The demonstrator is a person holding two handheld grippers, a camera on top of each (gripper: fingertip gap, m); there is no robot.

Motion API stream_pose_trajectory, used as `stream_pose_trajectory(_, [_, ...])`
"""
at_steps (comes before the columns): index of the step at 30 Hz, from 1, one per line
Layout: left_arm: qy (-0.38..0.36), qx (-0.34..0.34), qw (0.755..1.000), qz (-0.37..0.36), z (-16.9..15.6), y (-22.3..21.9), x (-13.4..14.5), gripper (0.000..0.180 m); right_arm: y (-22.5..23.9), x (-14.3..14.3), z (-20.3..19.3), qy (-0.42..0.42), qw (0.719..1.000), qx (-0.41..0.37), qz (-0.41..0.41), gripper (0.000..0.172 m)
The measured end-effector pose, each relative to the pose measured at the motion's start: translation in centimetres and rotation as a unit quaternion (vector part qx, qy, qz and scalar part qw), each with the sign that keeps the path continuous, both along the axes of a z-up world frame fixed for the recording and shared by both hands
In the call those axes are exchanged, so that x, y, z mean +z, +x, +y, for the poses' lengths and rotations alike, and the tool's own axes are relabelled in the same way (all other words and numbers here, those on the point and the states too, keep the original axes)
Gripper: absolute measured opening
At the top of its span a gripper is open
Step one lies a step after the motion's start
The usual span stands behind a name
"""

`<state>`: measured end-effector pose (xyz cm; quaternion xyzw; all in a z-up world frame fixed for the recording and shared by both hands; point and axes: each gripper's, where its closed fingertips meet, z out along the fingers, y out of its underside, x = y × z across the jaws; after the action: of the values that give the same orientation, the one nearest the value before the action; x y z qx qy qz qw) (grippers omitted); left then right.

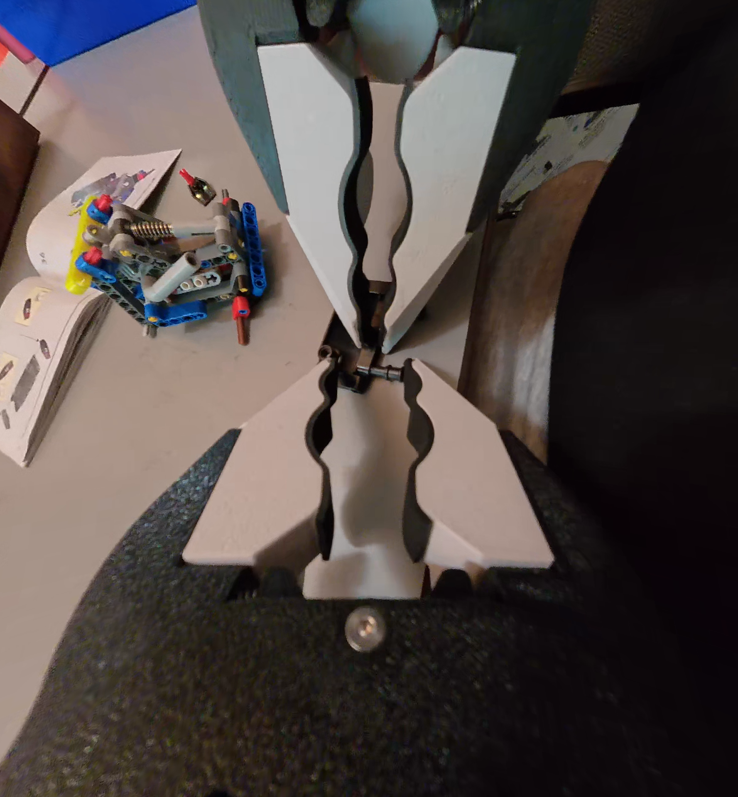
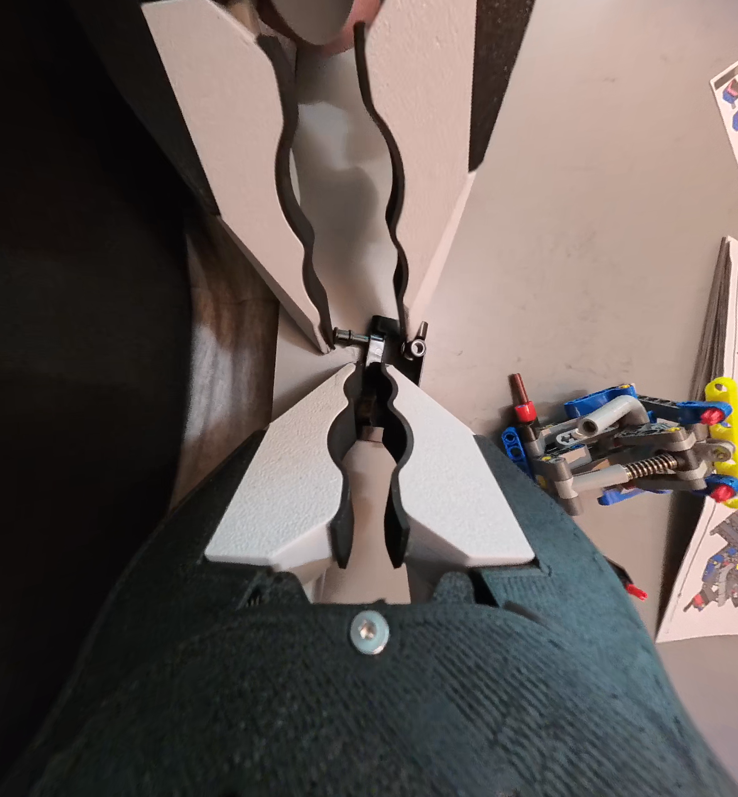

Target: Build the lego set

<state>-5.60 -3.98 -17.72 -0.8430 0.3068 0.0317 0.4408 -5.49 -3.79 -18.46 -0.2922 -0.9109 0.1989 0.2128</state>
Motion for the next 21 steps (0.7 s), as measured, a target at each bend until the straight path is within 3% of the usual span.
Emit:
stream_pose_trajectory(3, [0.009,0.003,1.000,0.014,0.0,-0.1,0.1,0.031,0.0,0.0,0.0,0.003,1.000,0.001,0.000,0.005])
stream_pose_trajectory(5, [0.049,0.046,0.996,0.051,0.6,-1.4,1.0,0.073,0.1,0.0,-0.3,0.004,1.000,0.007,0.000,0.005])
stream_pose_trajectory(7, [0.009,0.001,1.000,0.011,0.0,-0.1,0.2,0.040,0.2,0.0,-0.5,0.003,1.000,0.014,0.000,0.005])
stream_pose_trajectory(14, [-0.051,-0.011,0.996,-0.065,0.3,0.1,-0.4,0.030,0.3,0.0,-0.9,-0.003,1.000,0.021,-0.005,0.004])
stream_pose_trajectory(20, [-0.038,-0.012,0.998,-0.055,0.2,0.1,-0.2,0.030,0.3,0.0,-0.8,-0.025,1.000,0.003,0.005,0.005])
stream_pose_trajectory(21, [-0.037,-0.020,0.997,-0.061,0.0,0.3,0.0,0.038,0.3,0.0,-0.8,-0.031,0.999,0.003,0.009,0.005])
